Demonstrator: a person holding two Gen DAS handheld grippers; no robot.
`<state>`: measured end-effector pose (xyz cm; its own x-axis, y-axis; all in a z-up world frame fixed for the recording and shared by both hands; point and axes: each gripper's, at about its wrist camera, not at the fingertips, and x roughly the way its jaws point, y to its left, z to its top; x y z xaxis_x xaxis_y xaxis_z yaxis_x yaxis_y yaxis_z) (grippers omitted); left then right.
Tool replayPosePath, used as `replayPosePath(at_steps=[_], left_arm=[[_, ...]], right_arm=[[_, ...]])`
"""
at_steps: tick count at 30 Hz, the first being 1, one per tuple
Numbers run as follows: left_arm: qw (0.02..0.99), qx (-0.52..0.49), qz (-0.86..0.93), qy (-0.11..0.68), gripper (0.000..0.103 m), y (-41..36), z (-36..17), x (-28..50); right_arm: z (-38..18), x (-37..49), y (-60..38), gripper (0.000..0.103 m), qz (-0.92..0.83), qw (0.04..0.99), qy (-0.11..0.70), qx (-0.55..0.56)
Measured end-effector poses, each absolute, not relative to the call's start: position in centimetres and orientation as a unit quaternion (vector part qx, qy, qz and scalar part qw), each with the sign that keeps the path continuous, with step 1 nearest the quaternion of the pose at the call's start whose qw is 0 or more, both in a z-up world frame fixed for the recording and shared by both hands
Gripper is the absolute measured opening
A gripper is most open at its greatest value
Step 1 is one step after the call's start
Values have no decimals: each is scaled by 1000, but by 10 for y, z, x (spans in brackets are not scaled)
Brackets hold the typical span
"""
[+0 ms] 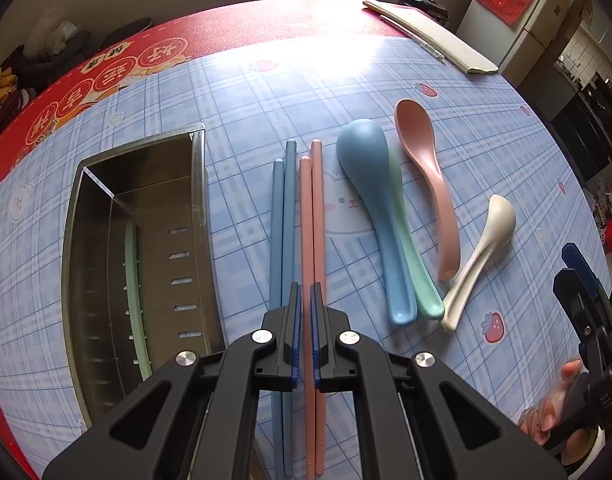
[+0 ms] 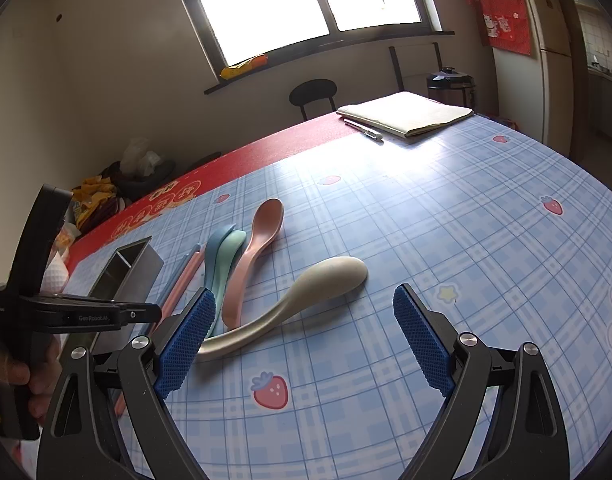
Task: Organize utensils
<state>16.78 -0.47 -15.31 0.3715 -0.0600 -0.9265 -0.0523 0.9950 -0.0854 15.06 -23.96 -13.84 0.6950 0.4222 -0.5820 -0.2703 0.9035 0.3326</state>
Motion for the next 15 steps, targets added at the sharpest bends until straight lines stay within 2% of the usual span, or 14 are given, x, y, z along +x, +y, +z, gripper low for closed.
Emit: replayPosePath(at_steps=[11,15], left_arm=[[825,-6,-43,563,3,-39,-154,165],[823,-26,-40,567,9,-32,-156,168]], right_arm=[[-138,150,-239,88,191,913,342,112],[-138,151,-239,88,191,913,342,113]])
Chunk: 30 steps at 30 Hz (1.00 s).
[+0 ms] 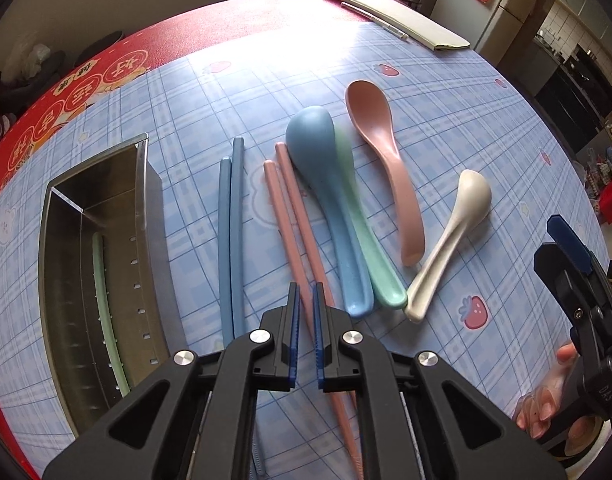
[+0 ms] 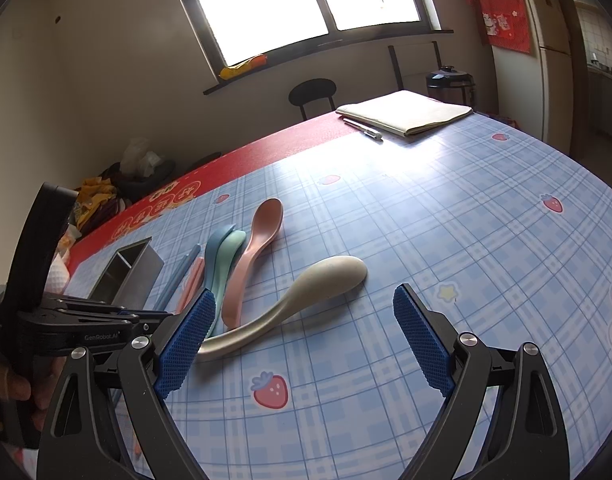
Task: Organize utensils
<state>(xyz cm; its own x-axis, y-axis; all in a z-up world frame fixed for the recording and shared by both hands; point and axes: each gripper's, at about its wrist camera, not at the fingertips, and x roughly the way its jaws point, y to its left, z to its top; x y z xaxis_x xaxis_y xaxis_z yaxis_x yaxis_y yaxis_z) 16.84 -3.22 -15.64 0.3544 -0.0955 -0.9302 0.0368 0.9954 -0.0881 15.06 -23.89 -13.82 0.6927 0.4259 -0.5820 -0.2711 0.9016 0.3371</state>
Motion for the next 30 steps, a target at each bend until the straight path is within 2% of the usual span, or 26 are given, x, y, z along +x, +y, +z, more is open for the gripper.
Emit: replayPosePath(at_steps=[1,17,23,30], left_arm=[[822,-27,-41,567,12,-32,-157,169],[840,71,-16,538,12,-57,-161,162],[842,41,-25,537,7,-47,-158,160],[864,-9,-43,502,6,-29,-131,142]], right_arm=[[-138,151,-239,88,191,913,342,114],[-138,152,-240,88,191,911,345,119],[-140,153,-245,88,191,908,348,133],[-143,156,-247,88,196,902,356,143]])
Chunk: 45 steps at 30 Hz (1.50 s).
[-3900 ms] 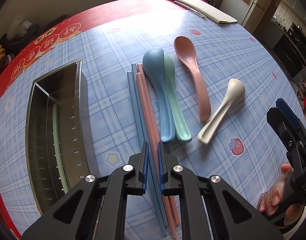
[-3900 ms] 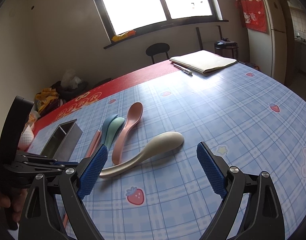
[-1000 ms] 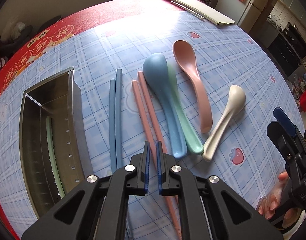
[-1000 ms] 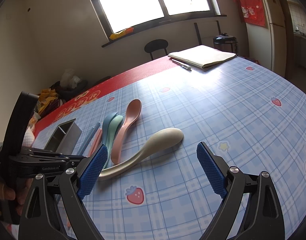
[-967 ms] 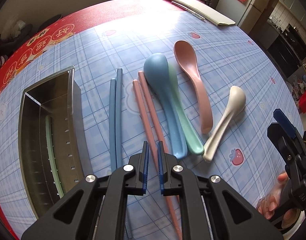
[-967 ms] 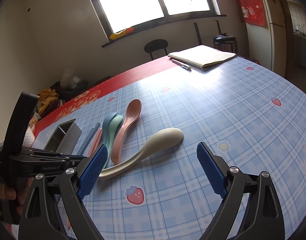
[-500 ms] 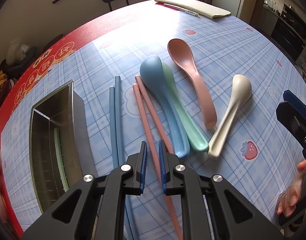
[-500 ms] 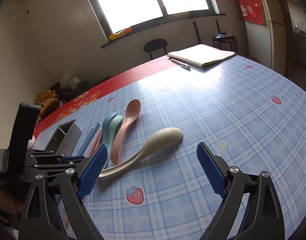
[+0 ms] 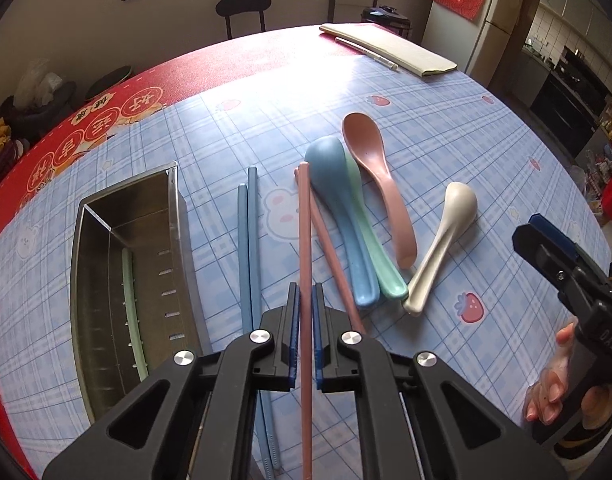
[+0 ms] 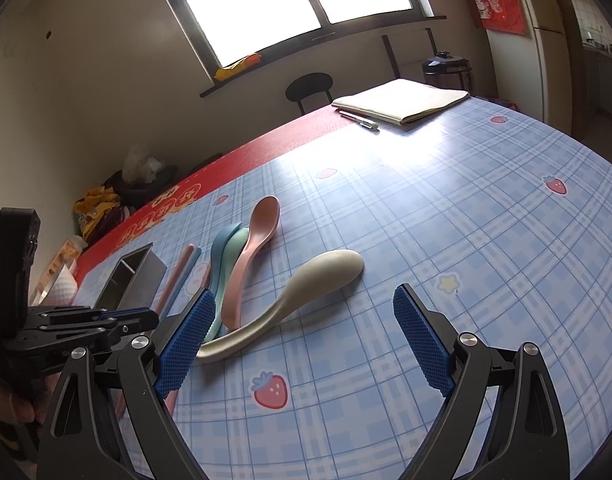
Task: Organize utensils
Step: 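Close the left gripper on a pink chopstick and lift it upright, then carry the pink chopstick into the steel basket with the left gripper while the right gripper grasps the pink spoon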
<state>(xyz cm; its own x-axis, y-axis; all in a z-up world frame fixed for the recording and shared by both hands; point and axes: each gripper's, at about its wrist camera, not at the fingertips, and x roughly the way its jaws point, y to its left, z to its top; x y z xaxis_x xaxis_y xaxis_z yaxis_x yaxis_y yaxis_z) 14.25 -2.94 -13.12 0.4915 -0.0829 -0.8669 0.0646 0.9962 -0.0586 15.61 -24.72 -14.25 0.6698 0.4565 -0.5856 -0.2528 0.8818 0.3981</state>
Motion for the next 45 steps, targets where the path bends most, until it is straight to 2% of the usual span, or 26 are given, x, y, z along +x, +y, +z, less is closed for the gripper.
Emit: replayPosePath(at_steps=[8,17,19,25,30,38,45], left_arm=[[880,-95,-82,459,6,-7,-99,125],[892,-136,-93,421,6,30,-79,103],[895,-142,-93,412,6,40,-75,98],[902,-166,-91,387,6,72,-70,84],[902,-193,-89,376,6,95,-75,82],[896,-233,-93,365,6,121,-92,76],[892,-244,-95,368,6,126,-102,76]], right_arm=[[-143,157,-243,87,203,900,360,136],[-146,163,-234,87,213,892,377,126],[-146,165,-231,81,211,891,384,117],[-147,170,-215,71,212,882,412,82],[-138,174,-204,67,219,878,420,70],[-133,198,-172,47,231,870,430,63],[-155,229,-163,35,212,850,466,127]])
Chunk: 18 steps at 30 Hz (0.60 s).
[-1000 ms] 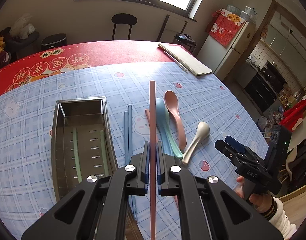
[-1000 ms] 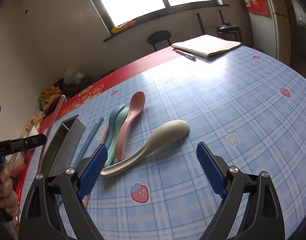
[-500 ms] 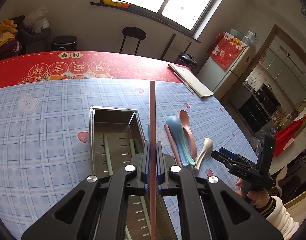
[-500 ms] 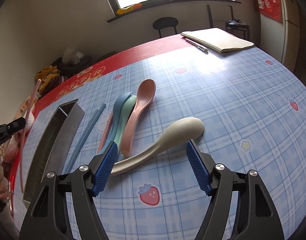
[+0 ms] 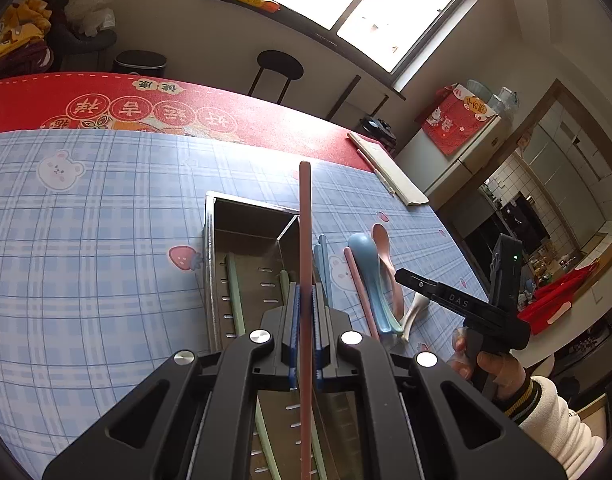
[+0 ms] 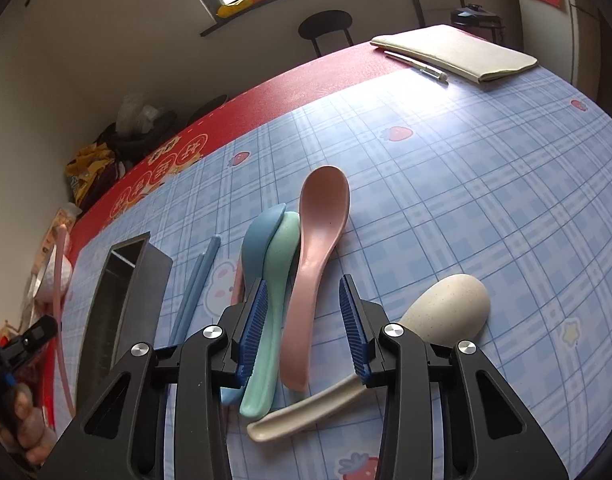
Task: Organize utensils
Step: 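Carry the pink chopstick into the steel basket with the left gripper while the right gripper grasps the pink spoon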
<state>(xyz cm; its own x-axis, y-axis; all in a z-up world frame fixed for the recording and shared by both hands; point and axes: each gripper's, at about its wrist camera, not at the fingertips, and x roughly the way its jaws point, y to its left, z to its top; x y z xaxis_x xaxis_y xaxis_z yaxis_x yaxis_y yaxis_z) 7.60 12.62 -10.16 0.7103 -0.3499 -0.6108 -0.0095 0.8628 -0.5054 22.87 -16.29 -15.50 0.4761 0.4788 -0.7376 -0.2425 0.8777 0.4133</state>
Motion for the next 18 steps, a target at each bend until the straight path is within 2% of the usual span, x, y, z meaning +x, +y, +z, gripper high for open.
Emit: replayPosePath(at_steps=[12,18], left_arm=[[889,-253,-93,371,6,135,-105,75],[886,-252,-91,379,6,132,-110,76]], right_arm=[[-169,243,-159,19,181,843,481,155],[-165,245,-144,18,170,853,482,107]])
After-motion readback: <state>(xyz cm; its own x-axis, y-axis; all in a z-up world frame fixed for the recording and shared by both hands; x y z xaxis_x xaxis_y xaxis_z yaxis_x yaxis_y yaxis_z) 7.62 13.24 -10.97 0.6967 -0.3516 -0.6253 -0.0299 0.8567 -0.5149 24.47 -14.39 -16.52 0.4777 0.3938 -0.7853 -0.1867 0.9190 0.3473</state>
